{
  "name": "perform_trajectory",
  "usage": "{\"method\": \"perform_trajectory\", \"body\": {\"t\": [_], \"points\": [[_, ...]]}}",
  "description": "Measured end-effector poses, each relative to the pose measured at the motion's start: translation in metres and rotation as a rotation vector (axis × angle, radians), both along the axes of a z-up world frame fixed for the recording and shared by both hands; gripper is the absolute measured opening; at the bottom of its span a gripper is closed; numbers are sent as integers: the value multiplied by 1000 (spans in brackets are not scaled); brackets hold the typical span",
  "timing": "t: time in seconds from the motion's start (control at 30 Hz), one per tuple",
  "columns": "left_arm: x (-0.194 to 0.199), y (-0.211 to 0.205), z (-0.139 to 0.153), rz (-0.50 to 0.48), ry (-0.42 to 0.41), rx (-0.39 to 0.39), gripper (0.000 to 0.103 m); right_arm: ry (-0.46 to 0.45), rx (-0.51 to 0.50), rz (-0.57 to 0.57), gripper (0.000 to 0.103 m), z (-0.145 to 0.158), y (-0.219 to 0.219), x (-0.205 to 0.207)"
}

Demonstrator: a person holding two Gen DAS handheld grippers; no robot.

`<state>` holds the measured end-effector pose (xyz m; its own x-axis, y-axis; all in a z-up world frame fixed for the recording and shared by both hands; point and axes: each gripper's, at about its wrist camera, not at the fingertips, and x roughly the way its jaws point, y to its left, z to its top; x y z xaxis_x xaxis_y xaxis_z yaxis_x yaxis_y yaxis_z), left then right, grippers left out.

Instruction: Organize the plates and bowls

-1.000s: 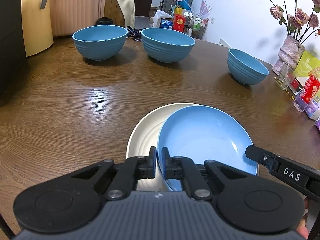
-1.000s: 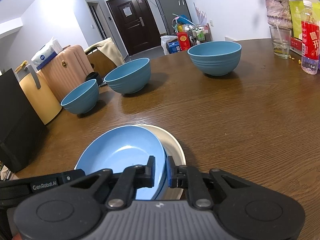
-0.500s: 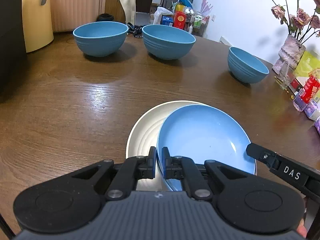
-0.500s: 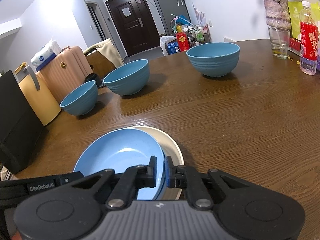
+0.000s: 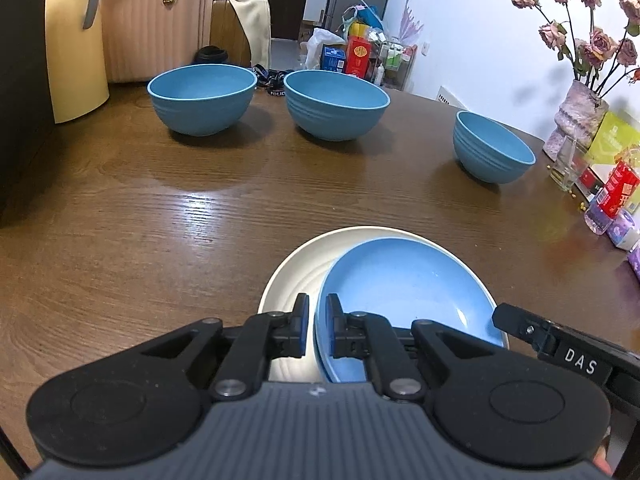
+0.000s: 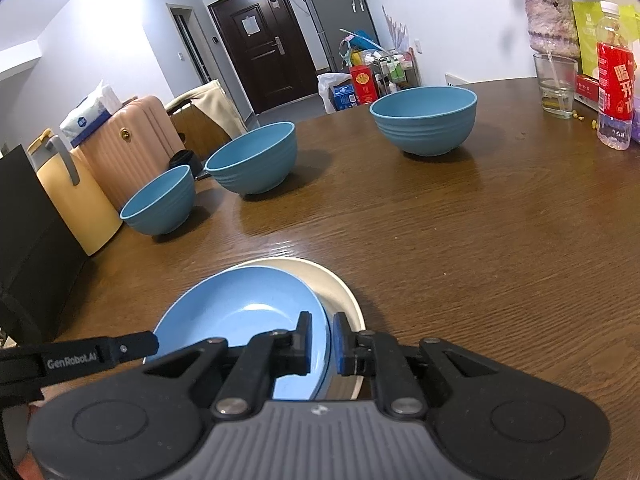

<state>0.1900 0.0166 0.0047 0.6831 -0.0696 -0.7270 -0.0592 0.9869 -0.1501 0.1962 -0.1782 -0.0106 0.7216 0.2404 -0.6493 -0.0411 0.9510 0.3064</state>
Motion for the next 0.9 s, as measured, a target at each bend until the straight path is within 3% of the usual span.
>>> {"method": "perform_trajectory", "body": {"t": [0.47, 0.9], "points": [[14, 1, -9, 11, 51, -19, 4, 16, -1, -7, 5, -2, 1, 3], [19, 2, -8, 8, 74, -11, 3, 21, 4, -9, 5, -3, 1, 4]]}}
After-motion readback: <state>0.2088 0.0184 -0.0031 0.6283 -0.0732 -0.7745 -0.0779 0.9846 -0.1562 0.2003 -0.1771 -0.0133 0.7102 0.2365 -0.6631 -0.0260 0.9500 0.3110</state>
